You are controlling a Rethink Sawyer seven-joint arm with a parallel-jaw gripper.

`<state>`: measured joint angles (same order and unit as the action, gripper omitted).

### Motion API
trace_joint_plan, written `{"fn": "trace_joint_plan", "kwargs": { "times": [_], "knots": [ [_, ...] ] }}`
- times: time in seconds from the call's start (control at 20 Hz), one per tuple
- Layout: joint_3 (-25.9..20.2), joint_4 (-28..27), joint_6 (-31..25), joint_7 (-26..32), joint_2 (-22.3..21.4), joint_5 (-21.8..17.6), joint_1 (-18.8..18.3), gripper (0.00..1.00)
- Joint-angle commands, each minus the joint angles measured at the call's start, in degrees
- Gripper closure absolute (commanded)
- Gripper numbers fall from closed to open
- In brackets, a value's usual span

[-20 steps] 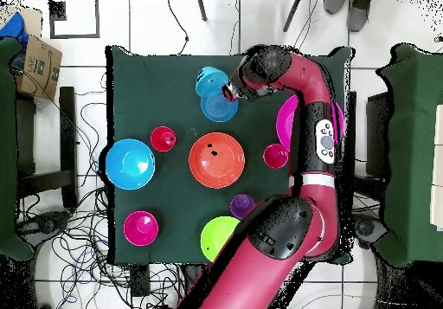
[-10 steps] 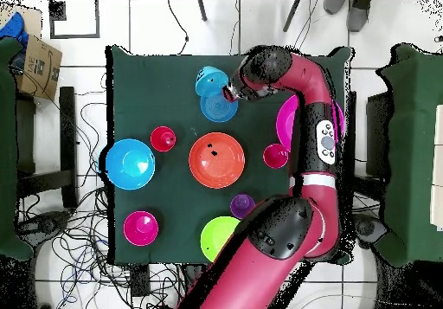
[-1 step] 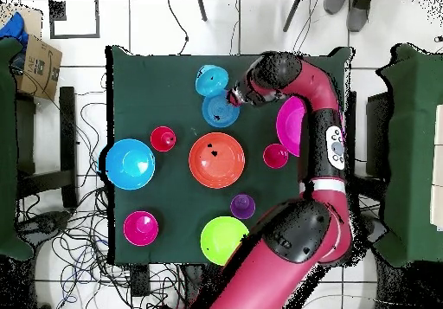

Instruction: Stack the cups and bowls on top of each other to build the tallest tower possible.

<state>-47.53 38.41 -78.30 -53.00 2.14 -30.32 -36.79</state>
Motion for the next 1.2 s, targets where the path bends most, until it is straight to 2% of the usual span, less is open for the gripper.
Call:
{"fn": "trace_joint_plan", "kwargs": {
  "times": [0.05,0.75,0.95,1.2],
  "knots": [
    [3.2,6.99,4.86,17.58,1.0,-2.91,-1.54,0.0],
    [3.31,10.0,4.64,17.32,-1.12,-2.85,-3.3,0.0],
    [1.5,6.42,4.29,16.61,-0.88,-2.06,-2.08,0.0],
    [-3.34,-1.29,8.15,16.35,1.26,-0.63,0.47,0.0]
  ]
}}
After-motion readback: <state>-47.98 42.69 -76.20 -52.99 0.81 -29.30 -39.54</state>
